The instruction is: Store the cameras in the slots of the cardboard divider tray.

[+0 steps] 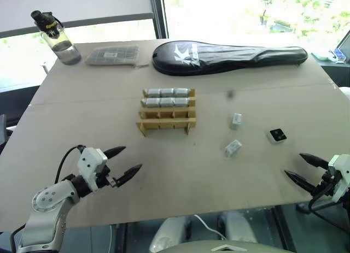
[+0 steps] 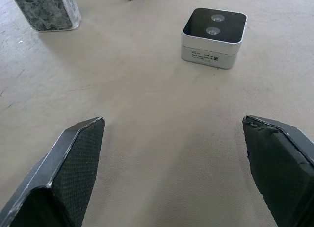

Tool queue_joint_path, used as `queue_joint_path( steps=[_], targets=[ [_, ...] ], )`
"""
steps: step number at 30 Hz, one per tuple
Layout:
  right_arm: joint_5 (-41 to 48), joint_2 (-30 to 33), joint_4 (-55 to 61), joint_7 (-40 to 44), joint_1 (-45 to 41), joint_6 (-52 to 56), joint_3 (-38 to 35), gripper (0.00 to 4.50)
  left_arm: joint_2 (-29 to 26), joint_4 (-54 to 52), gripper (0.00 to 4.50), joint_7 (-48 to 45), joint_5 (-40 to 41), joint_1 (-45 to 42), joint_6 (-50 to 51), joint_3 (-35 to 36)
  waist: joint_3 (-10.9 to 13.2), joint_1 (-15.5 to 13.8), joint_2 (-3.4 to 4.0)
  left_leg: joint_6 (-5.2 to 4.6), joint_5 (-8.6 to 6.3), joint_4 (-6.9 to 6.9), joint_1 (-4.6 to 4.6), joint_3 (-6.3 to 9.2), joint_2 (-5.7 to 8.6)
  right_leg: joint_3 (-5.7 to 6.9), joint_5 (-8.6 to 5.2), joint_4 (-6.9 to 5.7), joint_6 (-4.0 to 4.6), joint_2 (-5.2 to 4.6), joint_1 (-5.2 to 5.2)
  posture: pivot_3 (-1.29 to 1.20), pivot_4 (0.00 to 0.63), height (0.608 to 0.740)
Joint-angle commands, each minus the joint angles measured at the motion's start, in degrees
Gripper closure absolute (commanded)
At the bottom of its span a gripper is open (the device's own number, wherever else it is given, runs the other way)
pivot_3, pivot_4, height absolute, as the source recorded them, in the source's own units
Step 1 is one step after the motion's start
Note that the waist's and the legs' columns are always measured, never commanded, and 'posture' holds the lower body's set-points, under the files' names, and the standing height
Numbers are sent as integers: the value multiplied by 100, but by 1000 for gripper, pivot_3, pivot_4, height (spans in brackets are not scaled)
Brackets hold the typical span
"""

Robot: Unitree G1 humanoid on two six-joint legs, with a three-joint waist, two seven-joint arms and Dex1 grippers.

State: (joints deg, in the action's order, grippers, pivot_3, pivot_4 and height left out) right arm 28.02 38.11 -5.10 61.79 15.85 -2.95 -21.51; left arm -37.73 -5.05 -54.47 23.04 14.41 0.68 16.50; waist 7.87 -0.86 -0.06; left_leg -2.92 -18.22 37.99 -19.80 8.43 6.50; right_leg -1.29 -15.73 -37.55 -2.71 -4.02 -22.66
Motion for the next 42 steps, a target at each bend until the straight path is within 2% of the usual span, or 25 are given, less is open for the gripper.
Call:
queue_joint_path(
  steps=[1, 19, 22, 28, 35, 42],
  targets=[
    [6, 84, -93, 134, -88, -259, -144, 0, 30, -238, 15, 79, 111, 6, 13, 119, 0, 0, 0, 0, 0, 0, 0, 0, 0, 0, 0, 0, 0, 0, 0, 0, 150, 740],
    [-67, -47, -185, 42, -294, -369, -52, 0, 86, -1083, 15, 322, 419, 261, 621, 160, 1, 0, 0, 0, 0, -3, 0, 0, 0, 0, 0, 0, 0, 0, 0, 0, 150, 740],
    [-137, -229, -41, -405, -451, -276, -27, 0, -78, -1302, 15, -110, 921, 132, 848, 154, 1, 0, 0, 0, 0, -3, 0, 0, 0, 0, 0, 1, 0, 0, -1, 0, 150, 740],
    [-242, -727, 866, -1645, -555, 631, 237, 0, -649, -1949, 15, -928, 2096, -620, 1577, 90, 2, -13, 5, 2, 1, 0, -1, 2, 0, 3, 0, -9, 1, -1, -4, 0, 150, 740],
    [-477, -1245, 1704, -2990, -636, 1743, 610, 0, -1107, -2102, 15, -1444, 2416, -1535, 1956, -128, 4, 24, 8, 2, 1, -1, -2, -1, 0, -2, 0, -5, 1, 4, -7, 0, 150, 740],
    [-860, -1536, 1569, -3534, -1021, 1768, 821, 0, -1050, -2047, 15, -1683, 2399, -1816, 1953, -221, 4, 22, 8, 3, 2, -1, 0, -3, 0, -4, 0, -8, 1, 6, -9, 0, 150, 740]
  ],
)
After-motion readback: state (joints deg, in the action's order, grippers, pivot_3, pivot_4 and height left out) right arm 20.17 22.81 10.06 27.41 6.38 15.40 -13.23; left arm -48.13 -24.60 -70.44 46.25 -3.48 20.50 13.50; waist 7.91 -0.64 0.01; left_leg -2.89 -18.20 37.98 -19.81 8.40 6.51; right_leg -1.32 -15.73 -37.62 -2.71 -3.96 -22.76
